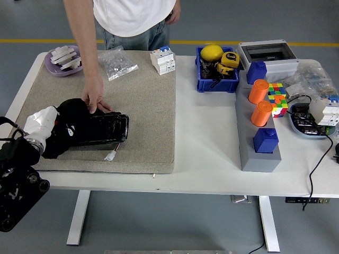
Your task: Pick the rag up,wipe the panel,place it on the desk
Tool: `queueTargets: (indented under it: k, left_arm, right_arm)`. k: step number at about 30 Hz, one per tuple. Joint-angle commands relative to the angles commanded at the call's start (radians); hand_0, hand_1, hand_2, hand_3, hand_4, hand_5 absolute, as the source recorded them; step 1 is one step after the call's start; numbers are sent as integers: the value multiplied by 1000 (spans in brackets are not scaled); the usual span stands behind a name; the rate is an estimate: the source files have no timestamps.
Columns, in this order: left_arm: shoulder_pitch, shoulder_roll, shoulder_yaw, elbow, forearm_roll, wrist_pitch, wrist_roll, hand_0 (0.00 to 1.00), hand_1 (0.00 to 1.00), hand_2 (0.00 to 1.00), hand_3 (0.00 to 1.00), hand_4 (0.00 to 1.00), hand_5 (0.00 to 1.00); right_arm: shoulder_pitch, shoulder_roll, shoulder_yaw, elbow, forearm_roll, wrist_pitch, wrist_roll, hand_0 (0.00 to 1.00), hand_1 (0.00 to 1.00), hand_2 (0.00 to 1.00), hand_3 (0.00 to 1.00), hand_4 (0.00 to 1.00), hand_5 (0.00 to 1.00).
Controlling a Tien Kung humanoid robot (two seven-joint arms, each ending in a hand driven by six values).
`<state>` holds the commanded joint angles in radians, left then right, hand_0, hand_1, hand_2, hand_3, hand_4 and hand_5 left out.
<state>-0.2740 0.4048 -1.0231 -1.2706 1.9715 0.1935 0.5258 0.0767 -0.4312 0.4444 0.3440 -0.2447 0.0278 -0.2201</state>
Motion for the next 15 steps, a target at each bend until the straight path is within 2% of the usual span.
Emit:
queueTargets:
  k: [15]
  left_arm:
    - [18, 16, -94, 13, 39, 2, 18, 204, 128, 543, 535, 296, 2]
  right_arm:
    - [0, 1, 4, 1, -3, 1, 0, 736, 608, 662, 620, 998, 621]
